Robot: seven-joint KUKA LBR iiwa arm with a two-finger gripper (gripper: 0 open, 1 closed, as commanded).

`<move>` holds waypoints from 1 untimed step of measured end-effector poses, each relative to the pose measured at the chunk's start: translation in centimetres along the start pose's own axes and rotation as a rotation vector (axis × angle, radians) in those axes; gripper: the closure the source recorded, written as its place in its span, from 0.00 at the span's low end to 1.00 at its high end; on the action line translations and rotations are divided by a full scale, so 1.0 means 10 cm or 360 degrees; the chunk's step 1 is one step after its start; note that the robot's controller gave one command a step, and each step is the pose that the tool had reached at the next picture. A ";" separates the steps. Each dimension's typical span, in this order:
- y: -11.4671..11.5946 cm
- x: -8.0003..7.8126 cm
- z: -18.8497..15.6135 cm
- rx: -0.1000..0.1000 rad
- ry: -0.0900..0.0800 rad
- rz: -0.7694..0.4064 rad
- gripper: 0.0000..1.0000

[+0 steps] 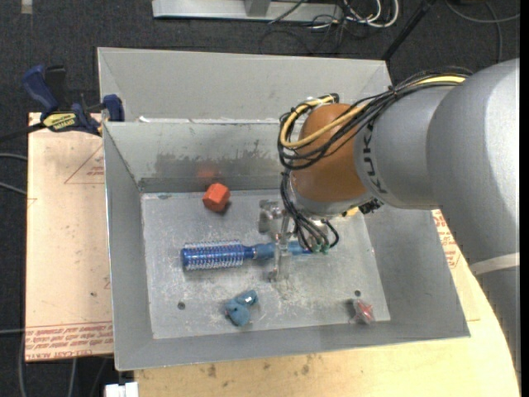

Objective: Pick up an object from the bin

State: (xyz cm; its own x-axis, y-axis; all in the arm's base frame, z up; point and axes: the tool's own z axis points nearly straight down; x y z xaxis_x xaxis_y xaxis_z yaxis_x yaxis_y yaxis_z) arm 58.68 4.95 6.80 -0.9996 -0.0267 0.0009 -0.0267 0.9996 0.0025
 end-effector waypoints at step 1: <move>0.00 0.00 -0.01 0.0000 -0.0002 0.0000 1.00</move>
Offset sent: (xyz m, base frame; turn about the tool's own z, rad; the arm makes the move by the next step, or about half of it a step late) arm 0.0000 0.0000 0.0000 0.0000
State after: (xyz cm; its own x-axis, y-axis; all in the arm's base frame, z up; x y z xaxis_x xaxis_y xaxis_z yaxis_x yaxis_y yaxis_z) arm 58.72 4.95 6.88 -0.9996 -0.0266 -0.0006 -0.0266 0.9996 0.0024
